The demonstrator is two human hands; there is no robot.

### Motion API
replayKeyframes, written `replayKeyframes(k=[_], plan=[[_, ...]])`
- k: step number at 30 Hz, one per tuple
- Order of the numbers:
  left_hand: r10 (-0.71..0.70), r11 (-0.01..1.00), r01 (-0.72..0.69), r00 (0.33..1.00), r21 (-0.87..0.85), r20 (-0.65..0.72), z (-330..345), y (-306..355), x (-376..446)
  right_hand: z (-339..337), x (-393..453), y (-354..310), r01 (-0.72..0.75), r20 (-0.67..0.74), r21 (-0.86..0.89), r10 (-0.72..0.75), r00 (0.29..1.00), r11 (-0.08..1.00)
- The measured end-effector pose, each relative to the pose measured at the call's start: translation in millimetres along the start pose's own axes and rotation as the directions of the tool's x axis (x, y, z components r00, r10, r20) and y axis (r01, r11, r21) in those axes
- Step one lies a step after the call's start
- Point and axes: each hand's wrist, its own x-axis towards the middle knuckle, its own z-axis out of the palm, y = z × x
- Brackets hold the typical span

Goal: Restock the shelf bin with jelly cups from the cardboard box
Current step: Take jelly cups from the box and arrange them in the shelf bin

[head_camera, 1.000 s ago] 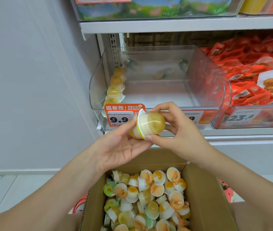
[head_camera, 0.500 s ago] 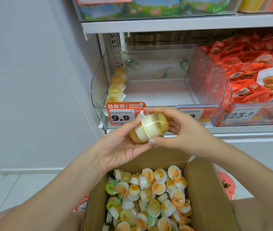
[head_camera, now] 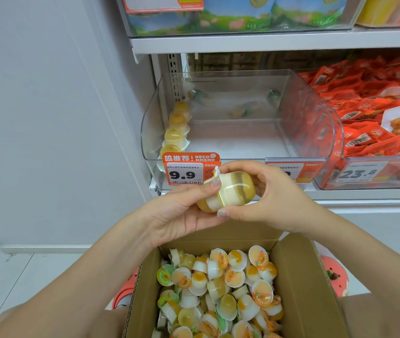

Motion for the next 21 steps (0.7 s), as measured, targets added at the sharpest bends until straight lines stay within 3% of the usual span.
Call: replayKeyframes(k=[3, 5, 6, 8, 10, 11, 13, 17, 21], plan=[[0.019, 0.987, -0.007, 0.997, 0.161, -0.073, 1.9, 10.1, -1.0, 1.9, 3.6, -2.5, 0.007, -0.072, -0.021, -0.008, 0.997, 1.0], [0.15, 0.926, -0.066, 0.968, 0.371, -0.202, -1.9, 21.5, -0.9, -5.5, 13.1, -9.4, 0.01, -0.167, -0.006, -0.011, 0.986, 1.0], [0.265, 0.862, -0.097, 0.923, 0.498, -0.28, -6.6, 28.2, -0.8, -12.4, 21.3, -13.7, 0.02, -0.23, 0.006, -0.018, 0.973, 1.0], [0.52, 0.696, -0.113, 0.76, 0.709, -0.39, -22.3, 40.9, -1.9, -28.2, 45.4, -22.0, 0.011, -0.331, -0.032, -0.021, 0.943, 0.999], [0.683, 0.564, -0.098, 0.614, 0.82, -0.396, -39.8, 49.6, -2.6, -41.4, 81.5, -25.4, -0.056, -0.367, -0.215, -0.027, 0.93, 0.975], [0.728, 0.498, -0.069, 0.575, 0.864, -0.374, -47.6, 51.5, -2.7, -45.5, 102.7, -24.8, -0.094, -0.359, -0.315, -0.026, 0.933, 0.944], [0.769, 0.353, 0.024, 0.562, 0.935, -0.305, -58.7, 51.9, -3.3, -47.5, 147.3, -16.0, -0.161, -0.319, -0.468, 0.004, 0.948, 0.869], [0.773, 0.132, 0.115, 0.61, 0.985, -0.175, -70.5, 51.5, 0.5, -37.0, 218.4, 20.6, -0.244, -0.222, -0.625, 0.132, 0.966, 0.742], [0.774, 0.046, 0.141, 0.621, 0.989, -0.125, -76.6, 53.4, 4.6, -25.1, 250.0, 45.5, -0.251, -0.248, -0.619, 0.119, 0.962, 0.744]])
